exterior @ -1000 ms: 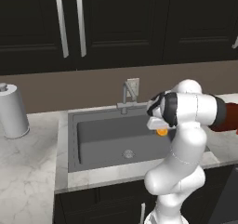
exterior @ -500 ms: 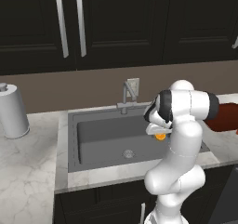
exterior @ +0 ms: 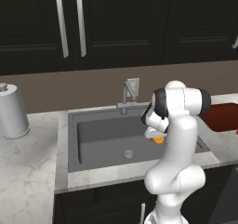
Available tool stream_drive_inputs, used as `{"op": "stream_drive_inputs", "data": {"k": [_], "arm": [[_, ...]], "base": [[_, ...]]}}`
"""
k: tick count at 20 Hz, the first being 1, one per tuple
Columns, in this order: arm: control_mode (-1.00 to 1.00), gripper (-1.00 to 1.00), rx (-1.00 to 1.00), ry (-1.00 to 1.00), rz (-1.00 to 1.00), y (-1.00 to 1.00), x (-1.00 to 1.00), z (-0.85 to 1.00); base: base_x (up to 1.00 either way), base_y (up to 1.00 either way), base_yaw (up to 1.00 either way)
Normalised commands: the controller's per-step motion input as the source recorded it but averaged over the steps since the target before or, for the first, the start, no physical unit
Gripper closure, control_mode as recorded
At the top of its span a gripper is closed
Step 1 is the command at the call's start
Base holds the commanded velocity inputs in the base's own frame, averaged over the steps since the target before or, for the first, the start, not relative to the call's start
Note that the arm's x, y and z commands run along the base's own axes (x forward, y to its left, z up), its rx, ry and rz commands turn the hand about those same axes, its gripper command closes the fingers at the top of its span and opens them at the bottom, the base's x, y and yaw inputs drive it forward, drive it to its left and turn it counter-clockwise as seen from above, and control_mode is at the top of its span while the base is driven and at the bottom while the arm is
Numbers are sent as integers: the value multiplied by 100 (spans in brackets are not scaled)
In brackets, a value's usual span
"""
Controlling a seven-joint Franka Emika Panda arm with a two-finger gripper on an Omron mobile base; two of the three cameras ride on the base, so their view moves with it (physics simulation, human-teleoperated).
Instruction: Pick up all produce items and place them in the sink. Turn on the sink faucet to wash them. Then turn the sink off and put them in the tray.
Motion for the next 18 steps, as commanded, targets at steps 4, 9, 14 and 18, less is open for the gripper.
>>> {"op": "stream_drive_inputs", "data": {"k": [4, 9, 14, 18], "arm": [[-100, 100, 0, 0, 0, 0, 13, -17], [-100, 100, 0, 0, 1, 0, 16, -21], [-100, 100, -1, 0, 0, 1, 18, -25], [-100, 100, -1, 0, 0, 1, 18, -28]], "base": [[0, 0, 0], [0, 0, 0], [0, 0, 0], [0, 0, 0]]}}
